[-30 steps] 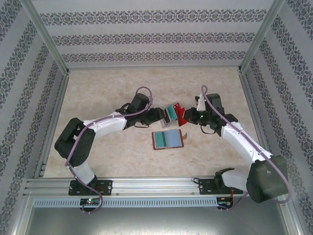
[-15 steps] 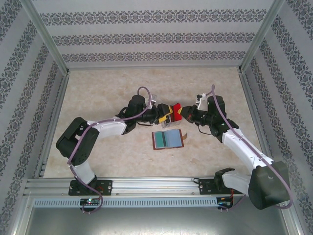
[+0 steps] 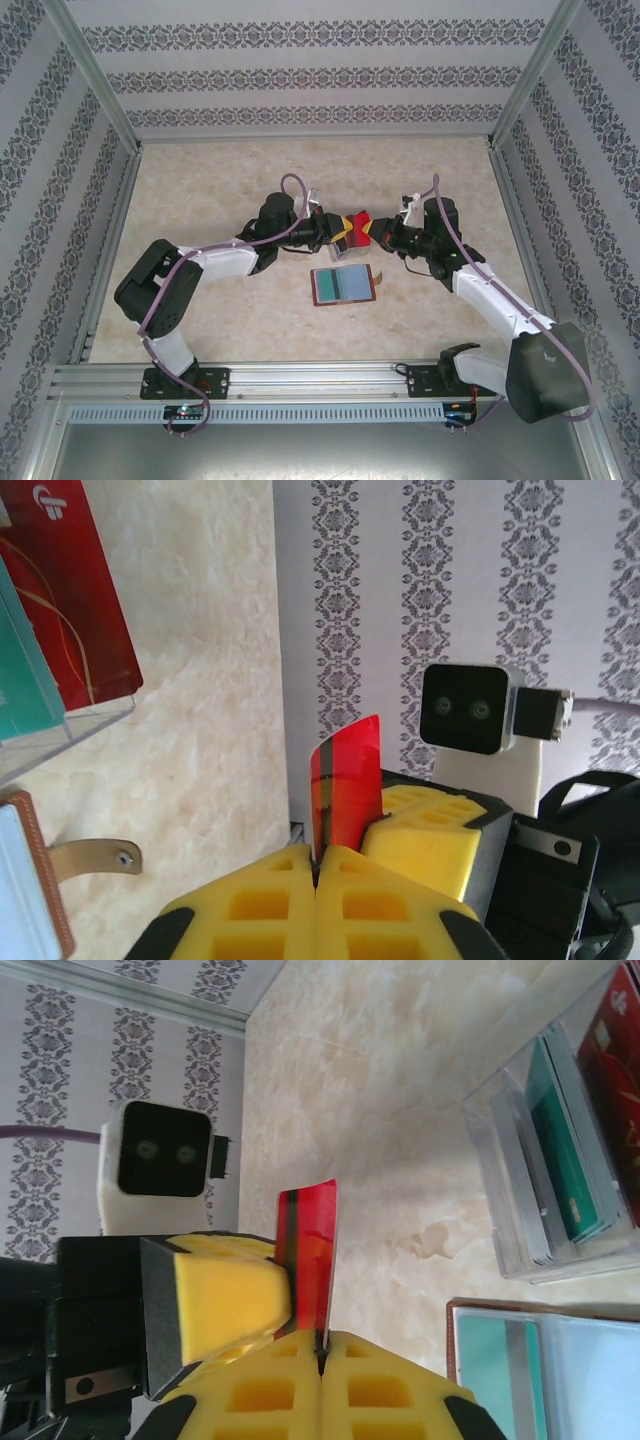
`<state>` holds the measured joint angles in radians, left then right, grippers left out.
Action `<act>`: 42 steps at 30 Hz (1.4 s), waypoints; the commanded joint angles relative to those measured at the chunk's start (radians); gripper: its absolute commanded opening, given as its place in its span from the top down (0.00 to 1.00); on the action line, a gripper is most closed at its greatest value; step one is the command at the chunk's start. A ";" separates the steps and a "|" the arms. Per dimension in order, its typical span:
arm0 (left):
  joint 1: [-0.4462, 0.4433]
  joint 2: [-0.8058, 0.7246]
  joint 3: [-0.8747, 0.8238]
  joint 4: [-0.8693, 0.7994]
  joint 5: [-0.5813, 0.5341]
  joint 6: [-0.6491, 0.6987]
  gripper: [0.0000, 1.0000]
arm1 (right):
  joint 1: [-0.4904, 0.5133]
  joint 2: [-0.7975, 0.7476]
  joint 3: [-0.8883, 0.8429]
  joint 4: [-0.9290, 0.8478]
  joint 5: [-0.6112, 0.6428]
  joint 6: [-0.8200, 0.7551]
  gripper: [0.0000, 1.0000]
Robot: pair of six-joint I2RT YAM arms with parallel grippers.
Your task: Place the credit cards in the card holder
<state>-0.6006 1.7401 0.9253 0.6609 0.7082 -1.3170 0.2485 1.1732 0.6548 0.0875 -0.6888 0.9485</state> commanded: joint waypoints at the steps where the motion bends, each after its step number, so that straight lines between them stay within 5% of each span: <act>1: -0.006 -0.001 -0.015 0.075 0.031 0.002 1.00 | 0.010 0.009 -0.024 0.001 -0.023 -0.005 0.94; 6: -0.006 -0.037 -0.071 0.023 0.002 0.041 1.00 | 0.012 0.005 -0.043 -0.106 0.020 -0.071 0.69; 10: -0.017 -0.094 -0.121 -0.143 -0.055 0.145 1.00 | 0.031 0.016 -0.055 -0.241 0.108 -0.165 0.59; 15: -0.047 -0.152 -0.181 -0.284 -0.138 0.220 1.00 | 0.092 0.054 -0.039 -0.335 0.200 -0.242 0.58; 22: -0.074 -0.128 -0.241 -0.265 -0.181 0.205 1.00 | 0.183 0.110 0.013 -0.380 0.287 -0.308 0.62; 26: -0.090 -0.098 -0.237 -0.258 -0.203 0.217 1.00 | 0.193 0.176 0.029 -0.393 0.299 -0.326 0.73; 42: -0.114 0.054 -0.235 -0.107 -0.217 0.183 1.00 | 0.152 0.285 0.010 -0.385 0.381 -0.360 0.72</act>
<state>-0.6949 1.7672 0.6888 0.4988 0.5110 -1.1301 0.4011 1.4288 0.6655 -0.2993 -0.3283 0.6106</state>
